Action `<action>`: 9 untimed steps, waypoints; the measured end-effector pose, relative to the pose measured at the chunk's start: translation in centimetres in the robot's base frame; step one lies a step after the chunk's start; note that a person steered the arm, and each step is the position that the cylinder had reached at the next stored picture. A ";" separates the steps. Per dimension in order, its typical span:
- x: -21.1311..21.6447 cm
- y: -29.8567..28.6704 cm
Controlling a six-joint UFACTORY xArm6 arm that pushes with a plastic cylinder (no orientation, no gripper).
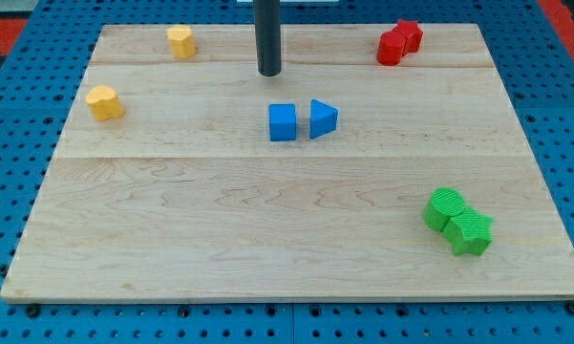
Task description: Slide the red circle closer to the blue triangle
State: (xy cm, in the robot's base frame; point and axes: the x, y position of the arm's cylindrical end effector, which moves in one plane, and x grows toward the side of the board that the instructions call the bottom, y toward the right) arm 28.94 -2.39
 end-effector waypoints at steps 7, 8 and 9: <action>-8.4 17.3; -8.0 15.4; -4.1 13.6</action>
State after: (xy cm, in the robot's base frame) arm 24.80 11.17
